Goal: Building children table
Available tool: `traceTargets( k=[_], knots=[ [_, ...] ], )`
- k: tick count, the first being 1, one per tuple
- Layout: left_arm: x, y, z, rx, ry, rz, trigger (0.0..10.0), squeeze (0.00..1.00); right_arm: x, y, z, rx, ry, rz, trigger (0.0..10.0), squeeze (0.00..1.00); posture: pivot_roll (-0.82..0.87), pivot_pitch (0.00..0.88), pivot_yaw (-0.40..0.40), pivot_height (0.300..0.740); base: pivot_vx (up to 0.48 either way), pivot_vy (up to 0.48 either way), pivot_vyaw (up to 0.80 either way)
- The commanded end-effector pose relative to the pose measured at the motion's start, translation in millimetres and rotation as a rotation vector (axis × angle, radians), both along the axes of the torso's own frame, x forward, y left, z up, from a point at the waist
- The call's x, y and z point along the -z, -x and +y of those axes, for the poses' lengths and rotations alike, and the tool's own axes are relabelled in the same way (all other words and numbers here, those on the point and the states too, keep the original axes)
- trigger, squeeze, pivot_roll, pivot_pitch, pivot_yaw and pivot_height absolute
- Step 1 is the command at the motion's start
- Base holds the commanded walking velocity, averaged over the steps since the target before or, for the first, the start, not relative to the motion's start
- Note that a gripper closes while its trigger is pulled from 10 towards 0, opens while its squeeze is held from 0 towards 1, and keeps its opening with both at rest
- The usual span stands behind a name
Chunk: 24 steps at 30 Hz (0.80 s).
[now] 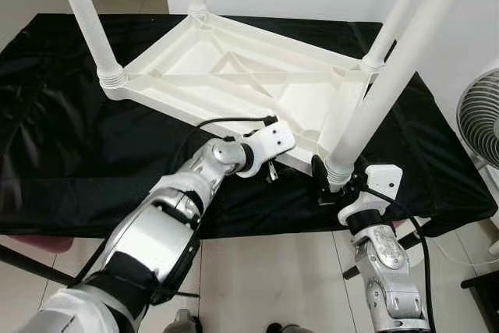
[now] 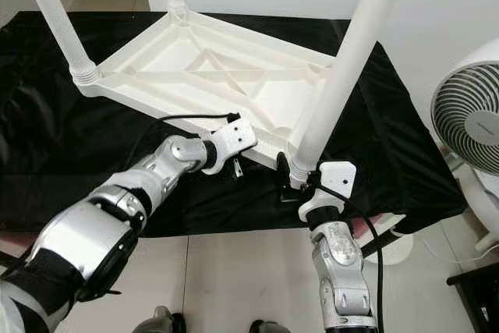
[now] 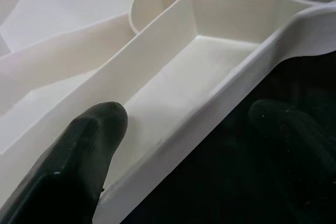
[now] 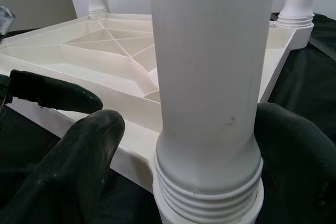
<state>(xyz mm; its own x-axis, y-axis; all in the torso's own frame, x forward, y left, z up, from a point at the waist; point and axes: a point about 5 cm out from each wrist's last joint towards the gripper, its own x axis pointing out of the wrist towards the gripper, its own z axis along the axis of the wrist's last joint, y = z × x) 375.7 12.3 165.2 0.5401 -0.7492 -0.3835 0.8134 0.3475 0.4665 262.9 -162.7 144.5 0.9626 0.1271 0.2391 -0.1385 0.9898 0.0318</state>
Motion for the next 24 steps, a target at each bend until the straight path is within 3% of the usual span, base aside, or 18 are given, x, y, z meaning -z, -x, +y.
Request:
traceTargets(
  k=[1,11,12,14,15,24],
  knots=[
    [11.1,-4.6,12.2,-0.137,-0.026,-0.004,10.0,0.0,5.9,1.8,1.3,-0.002,-0.001,0.036,10.0,0.0,0.03,0.151,0.015,0.74,0.0,0.0,0.0],
    [8.7,-7.2,15.7,-0.136,-0.091,-0.005,9.6,0.0,5.7,1.1,3.0,0.001,-0.008,0.037,10.0,0.0,0.03,0.162,0.028,0.74,0.0,0.0,0.0],
    [8.9,-6.7,15.4,-0.119,-0.105,-0.005,1.6,0.0,5.4,0.7,3.3,0.004,-0.01,0.036,10.0,0.0,0.03,0.164,0.029,0.74,0.0,0.0,0.0],
    [9.3,-5.7,14.5,-0.095,-0.116,-0.003,1.5,0.0,5.1,0.4,3.6,0.006,-0.012,0.034,10.0,0.0,0.03,0.163,0.03,0.74,0.0,0.0,0.0],
    [10.0,-5.0,14.1,-0.082,-0.126,0.001,0.1,0.0,4.8,0.1,3.8,0.009,-0.013,0.033,10.0,0.0,0.03,0.163,0.033,0.74,0.0,0.0,0.0],
    [15.9,-2.0,15.8,-0.047,-0.15,0.029,0.0,0.0,3.6,-0.2,4.2,0.02,-0.017,0.026,10.0,0.0,0.03,0.163,0.042,0.74,0.0,0.0,0.0]
  ],
)
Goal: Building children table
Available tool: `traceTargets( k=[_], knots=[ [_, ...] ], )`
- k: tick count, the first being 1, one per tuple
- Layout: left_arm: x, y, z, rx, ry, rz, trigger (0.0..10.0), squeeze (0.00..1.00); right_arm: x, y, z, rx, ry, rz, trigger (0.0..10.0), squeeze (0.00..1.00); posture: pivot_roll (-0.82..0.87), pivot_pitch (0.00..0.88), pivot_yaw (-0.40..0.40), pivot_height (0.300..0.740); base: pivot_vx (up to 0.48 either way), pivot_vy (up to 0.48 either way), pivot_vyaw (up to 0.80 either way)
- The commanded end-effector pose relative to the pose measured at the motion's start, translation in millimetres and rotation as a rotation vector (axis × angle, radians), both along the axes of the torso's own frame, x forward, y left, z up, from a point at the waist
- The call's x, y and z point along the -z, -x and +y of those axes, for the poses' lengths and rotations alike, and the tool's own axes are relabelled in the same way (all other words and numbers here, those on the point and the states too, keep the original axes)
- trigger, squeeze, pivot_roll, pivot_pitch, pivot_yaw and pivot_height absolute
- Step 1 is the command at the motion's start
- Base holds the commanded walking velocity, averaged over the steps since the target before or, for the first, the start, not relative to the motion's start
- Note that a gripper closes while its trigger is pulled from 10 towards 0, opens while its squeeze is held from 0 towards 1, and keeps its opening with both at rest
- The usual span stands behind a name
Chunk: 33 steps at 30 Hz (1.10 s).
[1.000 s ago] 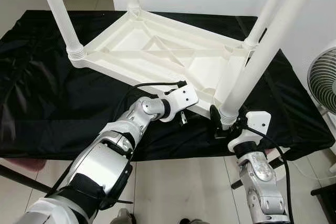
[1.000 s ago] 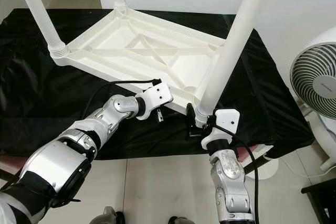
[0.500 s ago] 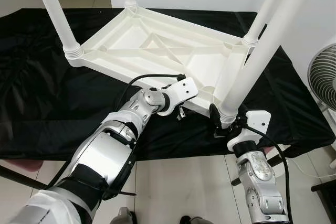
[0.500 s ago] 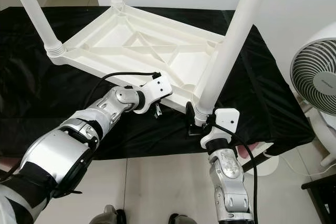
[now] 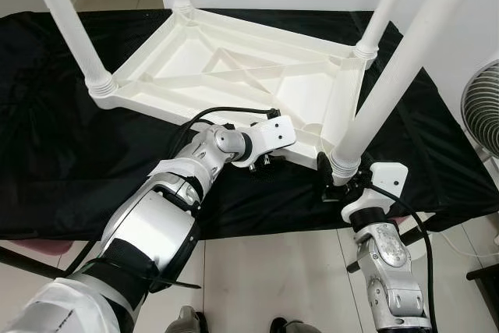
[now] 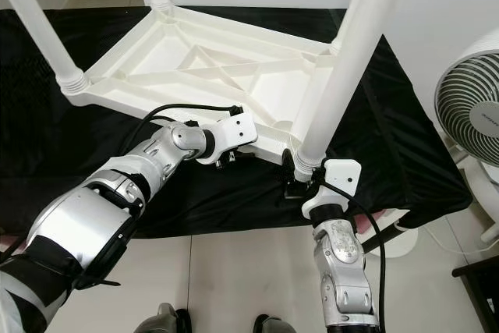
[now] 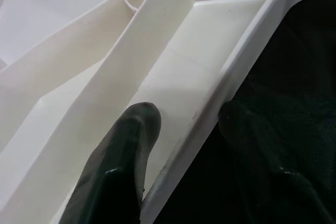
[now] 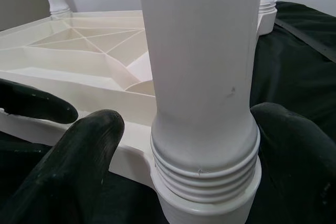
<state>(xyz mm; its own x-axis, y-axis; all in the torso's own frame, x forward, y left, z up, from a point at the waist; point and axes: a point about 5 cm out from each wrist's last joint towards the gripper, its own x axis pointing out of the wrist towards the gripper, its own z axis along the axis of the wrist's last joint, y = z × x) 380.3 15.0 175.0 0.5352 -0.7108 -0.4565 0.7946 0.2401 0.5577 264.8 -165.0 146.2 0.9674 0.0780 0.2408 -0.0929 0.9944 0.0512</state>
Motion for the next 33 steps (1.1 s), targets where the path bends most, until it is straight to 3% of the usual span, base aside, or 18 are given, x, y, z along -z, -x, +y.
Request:
traceTargets(
  k=[1,15,16,20,21,22,23,33],
  knots=[
    [28,3.4,14.2,-0.089,-0.011,0.089,0.0,0.0,5,2.4,5.8,-0.024,0.003,0.024,10.0,0.0,0.03,0.163,0.042,0.74,0.0,0.0,0.0],
    [45,12.2,20.3,-0.025,-0.04,0.135,0.0,0.0,-3,7.2,-7.4,0.066,-0.015,-0.024,10.0,0.0,0.02,0.152,0.048,0.74,0.0,0.0,0.0],
    [50,15.5,21.3,-0.005,-0.042,0.151,0.0,0.0,-6,13.1,-15.6,0.119,-0.04,-0.052,10.0,1.0,0.02,0.148,0.05,0.74,0.0,0.0,0.0],
    [56,19.2,23.9,0.018,-0.042,0.173,0.0,0.0,-6,23.9,-24.6,0.22,-0.006,-0.075,10.0,1.0,0.02,0.143,0.052,0.74,0.0,0.0,0.0],
    [57,19.6,25.3,0.022,-0.042,0.177,0.0,0.0,-6,26.2,-25.7,0.246,0.01,-0.076,10.0,0.6,0.02,0.139,0.052,0.74,0.0,0.0,0.0],
    [57,19.6,25.3,0.022,-0.042,0.177,0.0,0.0,-6,26.2,-25.7,0.246,0.01,-0.076,10.0,0.6,0.02,0.139,0.052,0.74,0.0,0.0,0.0],
    [57,19.7,26.4,0.025,-0.042,0.179,0.0,0.0,-5,26.2,-24.7,0.252,0.017,-0.071,10.0,0.0,0.01,0.135,0.052,0.74,0.0,0.0,0.0],
    [53,20.7,28.1,0.064,0.013,0.191,0.0,0.0,-5,18.2,-22.2,0.261,0.029,-0.073,10.0,0.0,0.01,0.095,0.055,0.74,0.0,0.0,0.0]
  ],
)
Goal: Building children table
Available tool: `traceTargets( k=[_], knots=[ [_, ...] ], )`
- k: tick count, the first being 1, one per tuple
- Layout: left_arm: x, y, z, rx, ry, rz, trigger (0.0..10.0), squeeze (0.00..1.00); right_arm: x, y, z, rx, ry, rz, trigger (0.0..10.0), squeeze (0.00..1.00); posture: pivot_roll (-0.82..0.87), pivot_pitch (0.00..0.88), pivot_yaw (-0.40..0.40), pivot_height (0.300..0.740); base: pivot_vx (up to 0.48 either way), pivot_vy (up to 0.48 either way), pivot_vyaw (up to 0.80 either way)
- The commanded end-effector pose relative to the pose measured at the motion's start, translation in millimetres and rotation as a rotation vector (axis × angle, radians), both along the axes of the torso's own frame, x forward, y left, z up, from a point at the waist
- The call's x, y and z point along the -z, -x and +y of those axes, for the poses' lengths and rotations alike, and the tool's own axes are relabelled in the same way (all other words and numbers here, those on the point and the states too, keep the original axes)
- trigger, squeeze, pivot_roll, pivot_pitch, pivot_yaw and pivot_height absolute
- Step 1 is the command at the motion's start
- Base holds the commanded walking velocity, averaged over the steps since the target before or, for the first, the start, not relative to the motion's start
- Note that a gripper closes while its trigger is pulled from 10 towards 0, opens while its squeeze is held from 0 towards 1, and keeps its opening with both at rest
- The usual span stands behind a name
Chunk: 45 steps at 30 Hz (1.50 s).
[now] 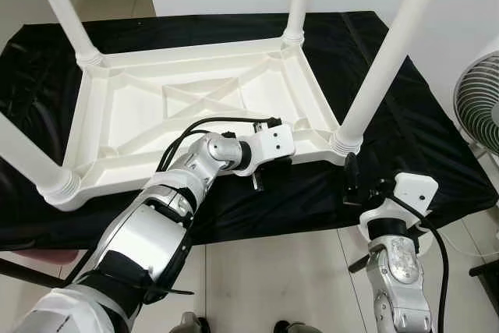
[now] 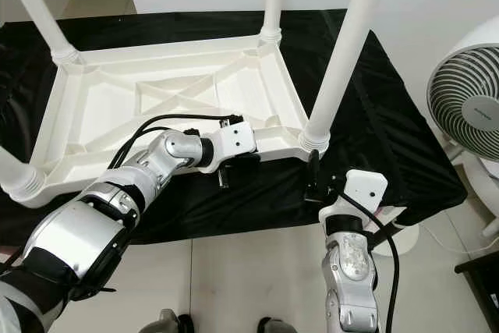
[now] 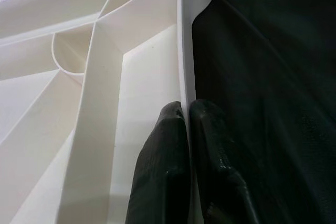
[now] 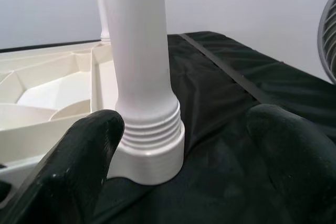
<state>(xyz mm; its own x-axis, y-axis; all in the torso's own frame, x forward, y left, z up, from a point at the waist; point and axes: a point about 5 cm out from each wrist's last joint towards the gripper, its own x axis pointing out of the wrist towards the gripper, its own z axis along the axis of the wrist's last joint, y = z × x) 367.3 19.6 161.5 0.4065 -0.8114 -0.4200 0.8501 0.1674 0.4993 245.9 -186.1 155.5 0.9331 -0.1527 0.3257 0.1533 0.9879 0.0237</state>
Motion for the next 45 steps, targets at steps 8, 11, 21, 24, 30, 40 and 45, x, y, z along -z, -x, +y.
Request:
traceTargets(
  k=[8,11,21,24,30,40,45],
  knots=[
    [36,13.3,13.8,-0.004,0.006,0.121,0.0,0.0,3,-8.6,-0.2,-0.012,-0.001,0.012,10.0,0.0,0.01,0.074,0.046,0.74,0.0,0.0,0.0],
    [36,18.1,9.2,0.027,0.054,0.124,0.0,0.0,2,-13.8,-1.6,-0.033,0.0,0.013,10.0,0.0,0.01,0.065,0.042,0.74,0.0,0.0,0.0],
    [36,30.8,16.9,0.133,0.091,0.102,0.0,0.0,-2,-23.9,0.4,-0.108,-0.003,0.011,10.0,1.0,0.03,0.055,0.021,0.74,0.0,0.0,0.0],
    [38,32.9,21.9,0.149,0.081,0.098,0.0,0.0,-2,-25.7,1.7,-0.125,0.005,0.016,10.0,1.0,0.03,0.055,0.019,0.74,0.0,0.0,0.0],
    [45,33.3,33.6,0.119,0.046,0.089,4.6,0.0,-2,-31.7,12.1,-0.279,0.023,0.053,10.0,0.0,0.04,0.06,0.008,0.74,0.0,0.0,0.0],
    [34,32.2,24.7,0.075,0.122,0.072,10.0,0.0,-1,-35.6,13.6,-0.418,0.073,0.105,10.0,0.0,0.04,0.064,0.003,0.74,0.0,0.0,0.0],
    [20,33.3,20.9,0.069,0.193,0.075,10.0,0.0,0,-36.2,7.5,-0.499,0.116,0.129,10.0,0.0,0.04,0.071,-0.004,0.74,0.0,0.0,0.0]
  ],
)
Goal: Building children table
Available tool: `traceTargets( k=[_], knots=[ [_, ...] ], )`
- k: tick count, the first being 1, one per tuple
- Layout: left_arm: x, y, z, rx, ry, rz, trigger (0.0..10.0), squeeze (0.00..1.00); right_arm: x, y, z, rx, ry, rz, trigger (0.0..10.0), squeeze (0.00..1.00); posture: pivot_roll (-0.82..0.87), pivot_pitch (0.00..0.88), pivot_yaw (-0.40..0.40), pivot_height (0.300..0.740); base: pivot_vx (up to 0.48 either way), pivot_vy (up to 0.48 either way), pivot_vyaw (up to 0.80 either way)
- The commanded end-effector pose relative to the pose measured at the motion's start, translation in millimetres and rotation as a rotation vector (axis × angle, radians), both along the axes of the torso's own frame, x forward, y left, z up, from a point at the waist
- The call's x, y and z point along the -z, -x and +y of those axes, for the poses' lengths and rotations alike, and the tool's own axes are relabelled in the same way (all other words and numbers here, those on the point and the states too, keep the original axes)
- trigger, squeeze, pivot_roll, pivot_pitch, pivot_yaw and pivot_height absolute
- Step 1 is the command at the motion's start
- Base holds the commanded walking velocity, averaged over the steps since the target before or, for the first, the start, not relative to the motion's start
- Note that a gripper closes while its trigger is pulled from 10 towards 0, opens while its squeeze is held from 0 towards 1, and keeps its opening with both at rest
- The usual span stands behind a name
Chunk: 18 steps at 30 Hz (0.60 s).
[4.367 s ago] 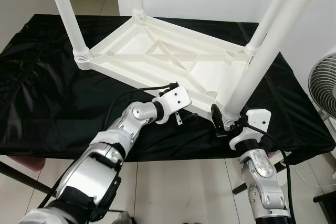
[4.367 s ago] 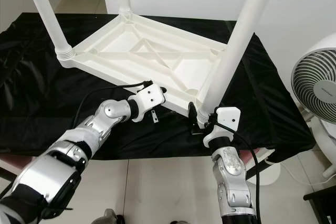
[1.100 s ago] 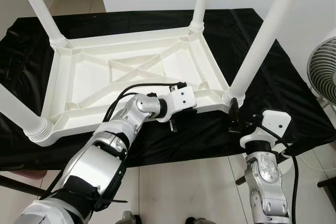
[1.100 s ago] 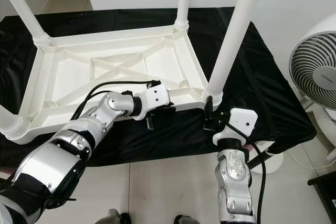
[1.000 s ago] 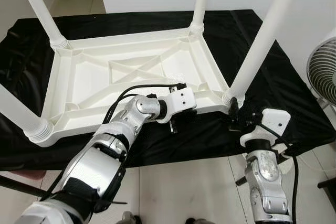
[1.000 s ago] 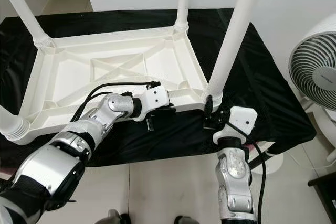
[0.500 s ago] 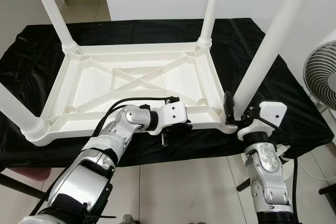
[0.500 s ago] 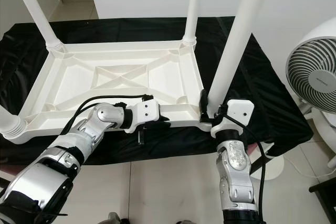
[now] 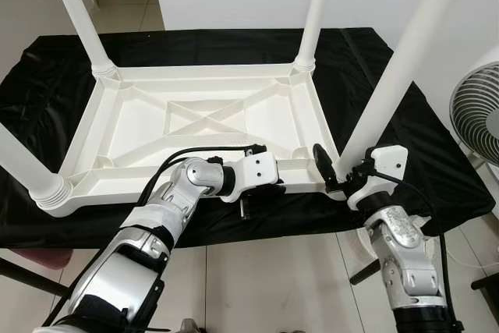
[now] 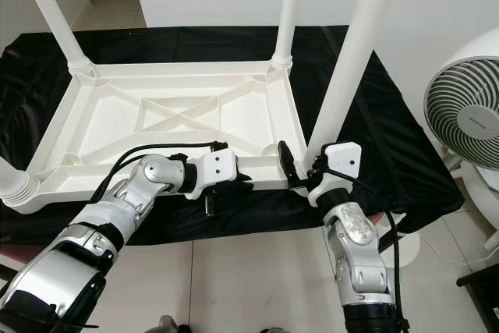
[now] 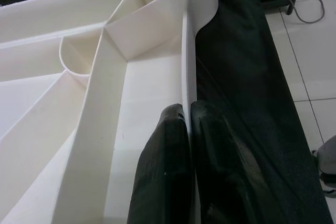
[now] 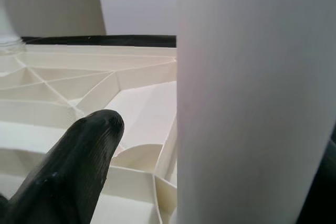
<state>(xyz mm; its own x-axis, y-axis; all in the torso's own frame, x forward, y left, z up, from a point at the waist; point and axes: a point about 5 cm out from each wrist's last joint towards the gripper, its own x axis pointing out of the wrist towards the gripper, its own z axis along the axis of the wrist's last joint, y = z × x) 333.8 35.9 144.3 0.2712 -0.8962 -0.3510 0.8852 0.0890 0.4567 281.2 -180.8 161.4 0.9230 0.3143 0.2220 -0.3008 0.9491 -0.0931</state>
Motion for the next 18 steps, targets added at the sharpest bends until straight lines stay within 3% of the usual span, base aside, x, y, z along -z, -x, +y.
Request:
traceTargets(
  k=[1,2,3,9,10,15,18],
  knots=[
    [3,-0.1,4.5,-0.072,0.094,0.051,10.0,0.0,5,-0.9,2.3,-0.04,-0.004,0.035,10.0,0.0,0.04,0.071,-0.004,0.74,0.0,0.0,0.0],
    [3,-0.1,4.5,-0.072,0.094,0.051,10.0,0.0,5,-0.9,2.3,-0.04,-0.004,0.035,10.0,0.0,0.04,0.071,-0.004,0.74,0.0,0.0,0.0],
    [1,1.1,4.1,-0.064,0.113,0.07,10.0,1.0,5,-1.6,-0.6,-0.046,0.001,0.037,10.0,0.0,0.04,0.071,-0.004,0.74,0.0,0.0,0.0],
    [-3,6.2,1.0,-0.057,0.123,0.04,10.0,1.0,5,-3.6,-8.1,-0.053,0.016,0.049,10.0,0.0,0.05,0.076,-0.005,0.74,0.0,0.0,0.0],
    [-6,9.4,-1.5,-0.058,0.135,0.025,10.0,0.0,4,-4.6,-11.7,-0.055,0.022,0.055,10.0,0.0,0.05,0.078,-0.007,0.74,0.0,0.0,0.0],
    [-18,15.2,-7.8,-0.102,0.186,-0.009,10.0,0.0,3,-5.0,-17.3,-0.08,0.033,0.063,10.0,0.0,0.05,0.08,-0.007,0.74,0.0,0.0,0.0],
    [-25,17.9,-12.4,-0.142,0.244,0.028,10.0,0.0,1,-5.3,-21.3,-0.09,0.038,0.064,10.0,0.0,0.04,0.08,-0.007,0.74,0.0,0.0,0.0]
  ],
)
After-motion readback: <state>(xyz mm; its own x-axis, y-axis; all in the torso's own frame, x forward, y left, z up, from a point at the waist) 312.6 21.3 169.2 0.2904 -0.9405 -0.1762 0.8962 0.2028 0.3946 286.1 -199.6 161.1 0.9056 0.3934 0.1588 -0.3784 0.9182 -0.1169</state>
